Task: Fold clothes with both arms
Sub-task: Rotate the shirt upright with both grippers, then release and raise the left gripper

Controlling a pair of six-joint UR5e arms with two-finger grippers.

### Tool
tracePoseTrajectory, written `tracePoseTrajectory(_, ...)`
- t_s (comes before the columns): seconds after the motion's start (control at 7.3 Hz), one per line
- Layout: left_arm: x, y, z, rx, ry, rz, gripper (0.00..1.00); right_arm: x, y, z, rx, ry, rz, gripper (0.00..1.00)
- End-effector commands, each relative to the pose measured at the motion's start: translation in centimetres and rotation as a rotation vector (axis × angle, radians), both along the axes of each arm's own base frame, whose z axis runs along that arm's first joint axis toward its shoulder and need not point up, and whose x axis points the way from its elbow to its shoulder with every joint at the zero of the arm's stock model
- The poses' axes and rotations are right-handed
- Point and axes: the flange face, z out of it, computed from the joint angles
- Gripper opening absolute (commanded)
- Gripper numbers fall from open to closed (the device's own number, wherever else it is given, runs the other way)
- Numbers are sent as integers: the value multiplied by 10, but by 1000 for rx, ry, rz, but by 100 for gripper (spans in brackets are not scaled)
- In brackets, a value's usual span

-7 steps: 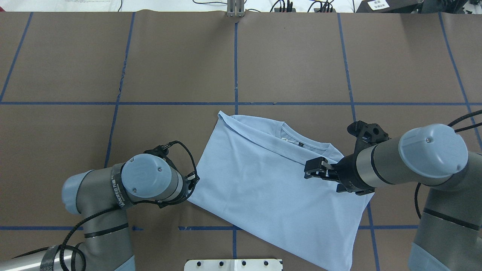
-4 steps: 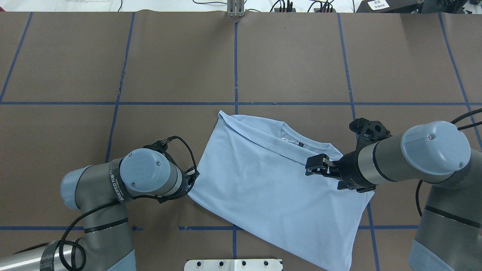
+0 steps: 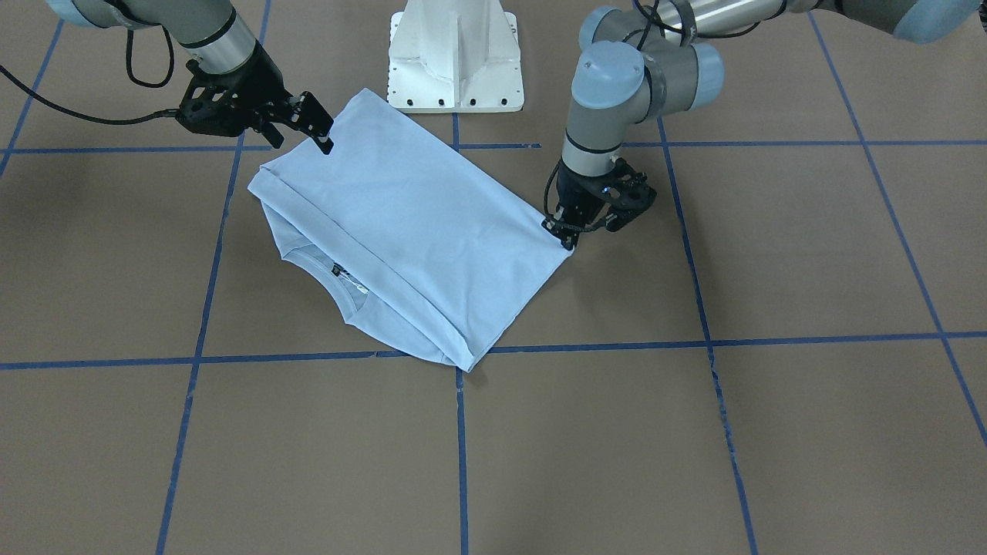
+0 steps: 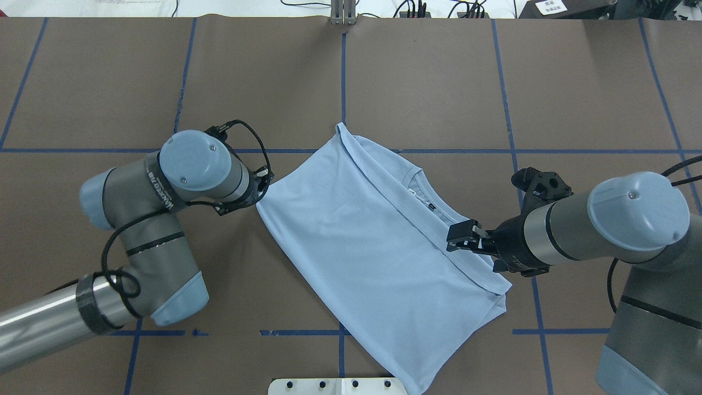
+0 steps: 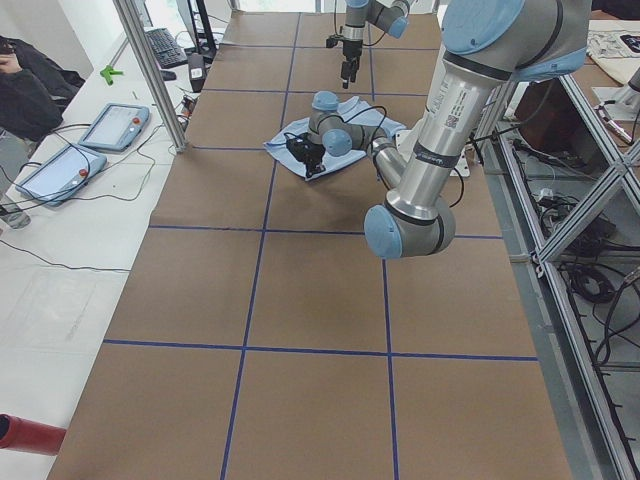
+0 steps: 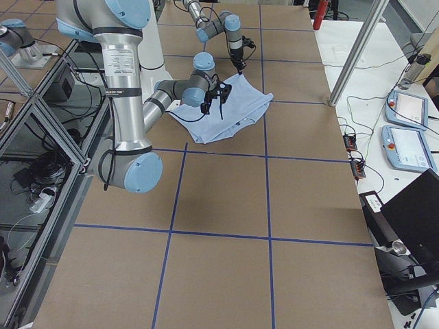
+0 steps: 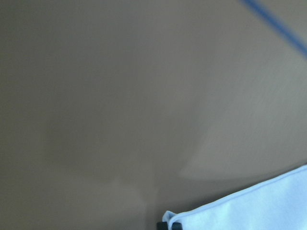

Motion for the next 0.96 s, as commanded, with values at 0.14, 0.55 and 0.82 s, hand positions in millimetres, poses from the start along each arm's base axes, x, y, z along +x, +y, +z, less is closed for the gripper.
tracePoseTrajectory(0.14, 12, -133, 16, 145, -7, -29, 0, 1, -2, 2, 0, 4, 5, 100)
tracePoseTrajectory(0.55, 42, -181, -13, 324, 50, -26, 0, 1, -3, 2, 0, 4, 6, 100)
tracePoseTrajectory(0.82, 38, -197, -6, 372, 21, -31, 0, 0, -1, 2, -1, 4, 4, 100)
